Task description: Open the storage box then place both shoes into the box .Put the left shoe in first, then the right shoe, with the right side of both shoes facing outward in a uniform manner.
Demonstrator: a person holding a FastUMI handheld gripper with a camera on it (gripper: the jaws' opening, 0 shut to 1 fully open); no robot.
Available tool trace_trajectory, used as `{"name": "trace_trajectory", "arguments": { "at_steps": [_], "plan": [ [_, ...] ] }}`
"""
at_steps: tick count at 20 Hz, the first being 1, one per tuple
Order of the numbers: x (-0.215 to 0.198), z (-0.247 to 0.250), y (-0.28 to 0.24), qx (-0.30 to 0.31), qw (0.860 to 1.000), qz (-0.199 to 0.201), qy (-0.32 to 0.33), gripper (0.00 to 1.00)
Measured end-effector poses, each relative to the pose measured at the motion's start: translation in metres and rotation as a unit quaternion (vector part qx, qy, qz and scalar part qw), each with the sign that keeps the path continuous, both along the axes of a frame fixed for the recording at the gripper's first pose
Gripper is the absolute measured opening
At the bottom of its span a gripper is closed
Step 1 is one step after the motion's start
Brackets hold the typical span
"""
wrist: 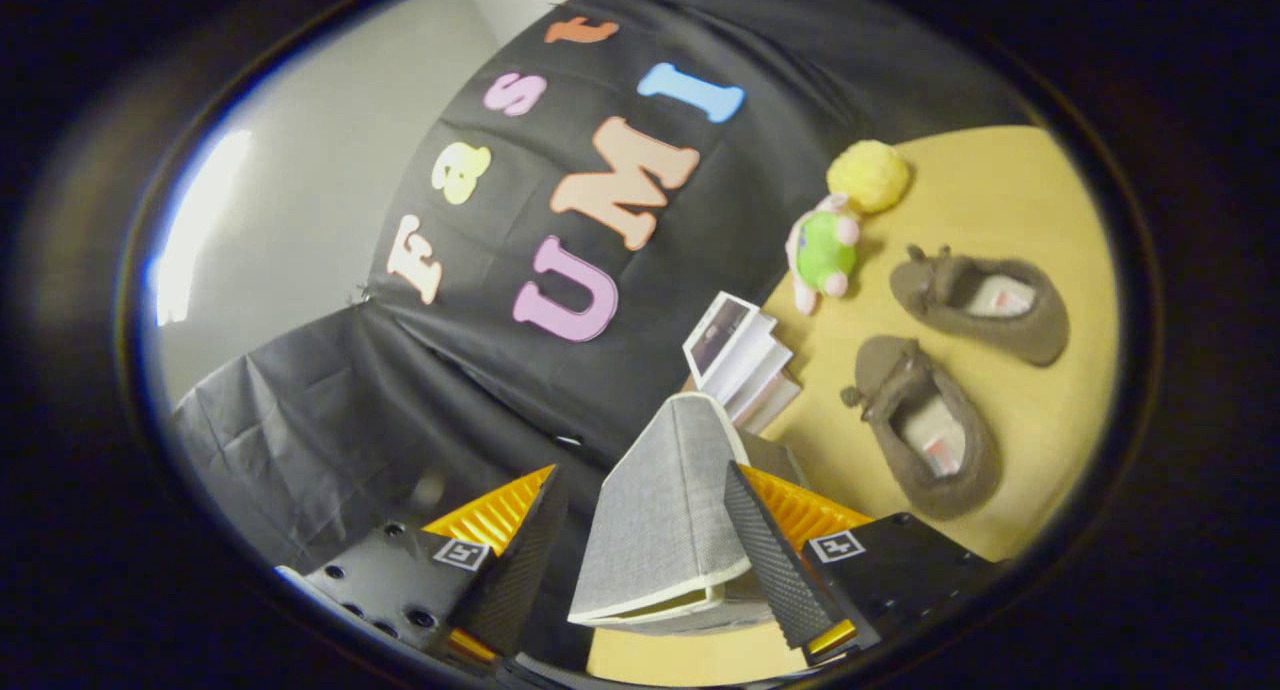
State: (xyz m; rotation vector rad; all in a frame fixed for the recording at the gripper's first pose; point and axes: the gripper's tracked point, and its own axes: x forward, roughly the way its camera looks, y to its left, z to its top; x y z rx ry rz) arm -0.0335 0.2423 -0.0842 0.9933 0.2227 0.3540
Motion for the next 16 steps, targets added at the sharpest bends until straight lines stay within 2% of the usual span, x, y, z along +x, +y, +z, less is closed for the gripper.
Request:
{"name": "trace_trajectory", "arguments": {
  "at_steps": [5,7,9,13,16],
  "plan": [
    [0.014,-0.042,-0.004,0.091,0.991,-0.056,0.076,0.99],
    [0.02,-0.052,-0.006,0.104,0.988,-0.073,0.088,0.99],
    [0.024,-0.059,0.002,0.104,0.987,-0.074,0.096,0.99],
    [0.027,-0.055,0.019,0.088,0.99,-0.055,0.091,0.81],
    [0.029,-0.059,0.023,0.035,0.994,-0.05,0.095,0.67]
  ]
}}
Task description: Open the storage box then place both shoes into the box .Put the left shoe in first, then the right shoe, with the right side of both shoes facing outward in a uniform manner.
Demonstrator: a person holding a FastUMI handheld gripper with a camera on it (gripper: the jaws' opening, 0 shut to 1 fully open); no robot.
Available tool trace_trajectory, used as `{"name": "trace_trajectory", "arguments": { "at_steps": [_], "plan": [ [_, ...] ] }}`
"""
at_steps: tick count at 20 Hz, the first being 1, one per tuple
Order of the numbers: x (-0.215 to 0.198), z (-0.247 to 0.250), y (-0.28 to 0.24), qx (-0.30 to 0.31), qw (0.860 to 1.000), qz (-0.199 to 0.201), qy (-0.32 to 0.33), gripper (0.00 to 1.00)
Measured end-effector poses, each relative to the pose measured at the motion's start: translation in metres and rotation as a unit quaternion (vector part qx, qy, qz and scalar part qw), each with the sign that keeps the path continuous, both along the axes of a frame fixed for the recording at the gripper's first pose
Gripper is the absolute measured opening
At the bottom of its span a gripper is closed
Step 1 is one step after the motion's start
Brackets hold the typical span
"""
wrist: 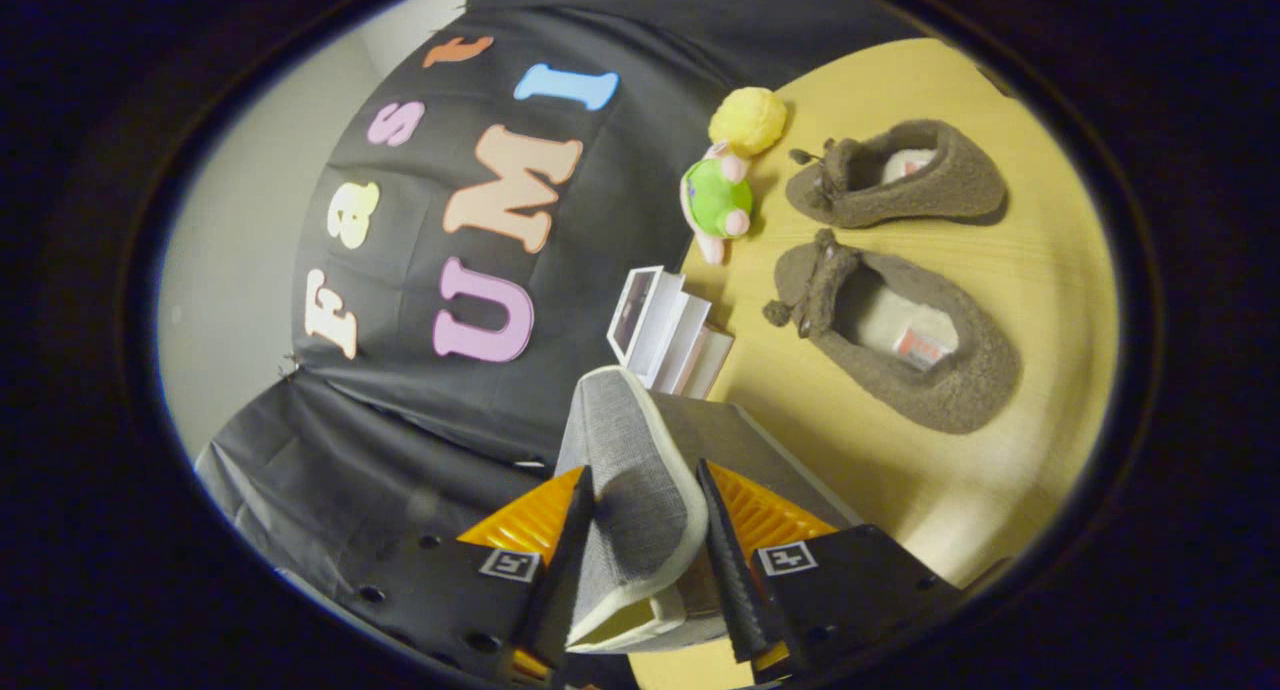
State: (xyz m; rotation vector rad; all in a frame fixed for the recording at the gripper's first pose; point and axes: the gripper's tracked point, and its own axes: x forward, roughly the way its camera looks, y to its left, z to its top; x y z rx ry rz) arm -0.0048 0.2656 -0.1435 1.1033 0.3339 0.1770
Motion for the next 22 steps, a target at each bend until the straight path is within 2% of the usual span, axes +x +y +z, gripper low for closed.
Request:
{"name": "trace_trajectory", "arguments": {
  "at_steps": [1,5,8,14,18,22],
  "plan": [
    [0.0,0.003,-0.002,-0.012,1.0,0.004,-0.003,0.63],
    [0.004,0.048,-0.018,0.016,0.998,-0.013,-0.056,0.15],
    [0.007,0.058,-0.005,-0.006,0.998,-0.002,-0.065,0.13],
    [-0.004,0.116,0.037,-0.02,0.992,0.041,-0.121,0.13],
    [-0.015,0.166,0.079,-0.086,0.979,0.075,-0.166,0.13],
    [-0.028,0.206,0.134,-0.155,0.959,0.122,-0.203,0.2]
  ]
}}
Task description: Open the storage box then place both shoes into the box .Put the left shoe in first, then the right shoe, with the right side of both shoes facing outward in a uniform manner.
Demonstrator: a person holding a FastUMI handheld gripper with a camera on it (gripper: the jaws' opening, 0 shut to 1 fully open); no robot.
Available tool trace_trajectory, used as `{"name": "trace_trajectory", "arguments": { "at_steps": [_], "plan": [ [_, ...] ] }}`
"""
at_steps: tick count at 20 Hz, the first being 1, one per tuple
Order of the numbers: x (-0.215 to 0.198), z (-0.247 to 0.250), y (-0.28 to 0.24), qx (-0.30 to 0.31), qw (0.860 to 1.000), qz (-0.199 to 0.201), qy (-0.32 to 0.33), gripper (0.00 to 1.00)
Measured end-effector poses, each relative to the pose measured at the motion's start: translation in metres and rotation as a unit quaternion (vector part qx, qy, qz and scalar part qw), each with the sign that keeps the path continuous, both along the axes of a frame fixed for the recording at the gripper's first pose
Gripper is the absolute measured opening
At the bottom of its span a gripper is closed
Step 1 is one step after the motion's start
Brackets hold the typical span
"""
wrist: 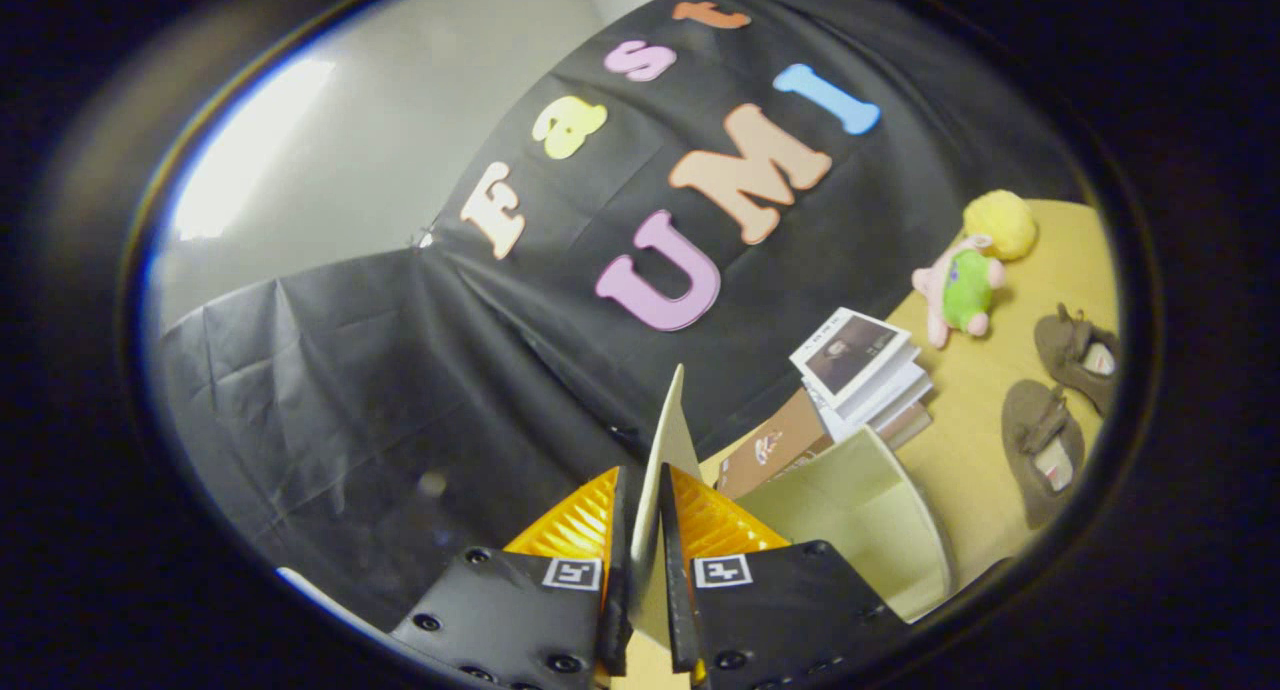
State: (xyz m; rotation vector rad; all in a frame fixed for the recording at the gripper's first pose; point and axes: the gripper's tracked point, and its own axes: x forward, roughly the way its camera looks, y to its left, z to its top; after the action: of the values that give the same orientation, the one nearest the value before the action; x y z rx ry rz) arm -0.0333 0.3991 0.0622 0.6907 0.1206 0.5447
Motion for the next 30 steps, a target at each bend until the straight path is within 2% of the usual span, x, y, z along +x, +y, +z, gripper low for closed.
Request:
{"name": "trace_trajectory", "arguments": {
  "at_steps": [5,12,17,20,25,30],
  "plan": [
    [-0.028,0.008,0.075,-0.06,0.997,0.047,-0.03,0.2],
    [-0.046,-0.013,0.147,-0.061,0.995,0.072,-0.033,0.2],
    [-0.065,-0.044,0.195,-0.115,0.988,0.098,-0.042,0.51],
    [-0.073,-0.071,0.204,-0.151,0.981,0.116,-0.03,0.69],
    [-0.059,-0.088,0.192,-0.185,0.977,0.099,-0.023,1.0],
    [-0.036,-0.079,0.149,-0.208,0.977,0.049,-0.024,1.0]
  ]
}}
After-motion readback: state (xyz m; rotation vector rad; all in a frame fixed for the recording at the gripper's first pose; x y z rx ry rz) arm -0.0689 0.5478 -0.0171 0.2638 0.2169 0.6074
